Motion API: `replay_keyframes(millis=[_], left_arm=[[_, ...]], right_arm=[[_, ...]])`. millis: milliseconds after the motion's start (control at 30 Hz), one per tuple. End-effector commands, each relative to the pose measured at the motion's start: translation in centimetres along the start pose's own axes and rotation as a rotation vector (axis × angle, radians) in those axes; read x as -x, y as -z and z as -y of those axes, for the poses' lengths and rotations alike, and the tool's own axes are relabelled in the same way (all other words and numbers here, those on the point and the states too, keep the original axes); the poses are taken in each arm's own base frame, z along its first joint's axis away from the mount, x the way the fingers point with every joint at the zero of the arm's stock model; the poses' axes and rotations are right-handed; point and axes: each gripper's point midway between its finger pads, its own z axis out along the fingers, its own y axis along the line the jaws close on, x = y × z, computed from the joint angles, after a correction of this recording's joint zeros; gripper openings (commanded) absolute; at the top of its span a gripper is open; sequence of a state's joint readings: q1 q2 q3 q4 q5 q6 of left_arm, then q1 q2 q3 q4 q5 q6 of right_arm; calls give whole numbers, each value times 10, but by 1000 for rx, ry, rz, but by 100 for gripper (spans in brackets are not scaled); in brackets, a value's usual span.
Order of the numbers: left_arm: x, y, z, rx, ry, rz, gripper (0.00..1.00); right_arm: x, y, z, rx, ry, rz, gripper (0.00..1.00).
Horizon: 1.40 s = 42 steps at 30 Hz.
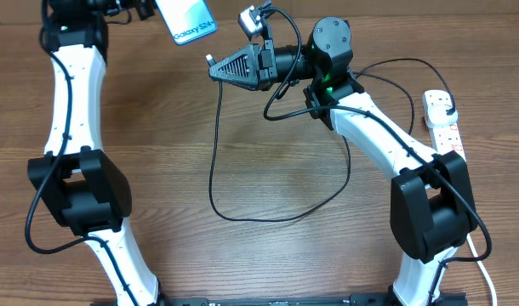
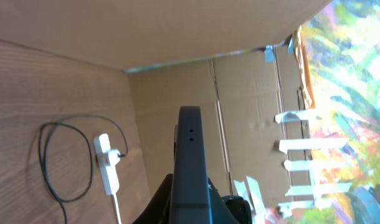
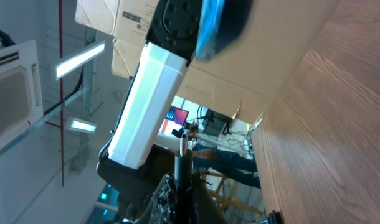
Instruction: Plug charger to phone and switch on socket
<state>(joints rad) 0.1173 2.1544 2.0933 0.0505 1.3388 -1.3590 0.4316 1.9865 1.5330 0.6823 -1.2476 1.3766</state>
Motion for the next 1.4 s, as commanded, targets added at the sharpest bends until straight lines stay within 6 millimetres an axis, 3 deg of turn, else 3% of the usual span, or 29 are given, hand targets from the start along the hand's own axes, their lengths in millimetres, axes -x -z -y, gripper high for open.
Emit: replay_keyframes(millis=[0, 267, 1033, 1367], left_arm=[[-19, -8, 28, -26, -35, -61, 8], [-33, -14, 33, -45, -62, -136, 7], [-38, -10, 36, -53, -84, -168, 5], [-41, -19, 37, -56, -83, -172, 5]], right_arm=[[6, 2, -24, 18, 59, 22, 4], [8, 2, -24, 16, 59, 33, 4], [15, 3, -23, 12, 59, 70, 4], [16, 3, -23, 12, 59, 78, 4]])
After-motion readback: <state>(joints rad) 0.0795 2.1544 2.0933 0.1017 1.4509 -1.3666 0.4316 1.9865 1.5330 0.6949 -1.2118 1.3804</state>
